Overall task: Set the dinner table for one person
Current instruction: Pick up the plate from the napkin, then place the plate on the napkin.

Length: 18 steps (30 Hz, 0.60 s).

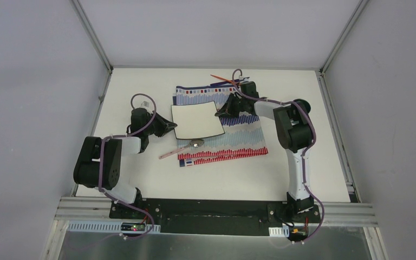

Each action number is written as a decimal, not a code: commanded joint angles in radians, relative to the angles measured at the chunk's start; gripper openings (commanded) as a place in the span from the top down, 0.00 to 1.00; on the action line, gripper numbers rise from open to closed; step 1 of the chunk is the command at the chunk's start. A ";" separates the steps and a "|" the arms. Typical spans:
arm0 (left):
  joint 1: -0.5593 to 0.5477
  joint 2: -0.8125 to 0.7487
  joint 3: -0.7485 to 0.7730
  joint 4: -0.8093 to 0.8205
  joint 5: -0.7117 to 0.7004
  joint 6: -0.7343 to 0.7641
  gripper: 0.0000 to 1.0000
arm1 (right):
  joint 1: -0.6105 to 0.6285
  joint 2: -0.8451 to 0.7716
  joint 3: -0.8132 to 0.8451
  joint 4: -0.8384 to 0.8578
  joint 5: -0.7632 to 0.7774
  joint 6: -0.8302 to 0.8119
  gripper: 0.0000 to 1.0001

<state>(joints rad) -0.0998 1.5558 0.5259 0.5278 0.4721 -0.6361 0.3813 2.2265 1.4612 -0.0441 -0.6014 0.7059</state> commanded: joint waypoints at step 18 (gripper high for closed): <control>-0.096 0.038 0.161 -0.002 -0.039 0.080 1.00 | -0.016 -0.164 -0.044 -0.111 0.083 -0.076 1.00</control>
<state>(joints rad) -0.1551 1.5745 0.5873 0.4297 0.4393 -0.6079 0.3706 2.1551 1.4284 -0.1337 -0.5434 0.6716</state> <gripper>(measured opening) 0.039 0.035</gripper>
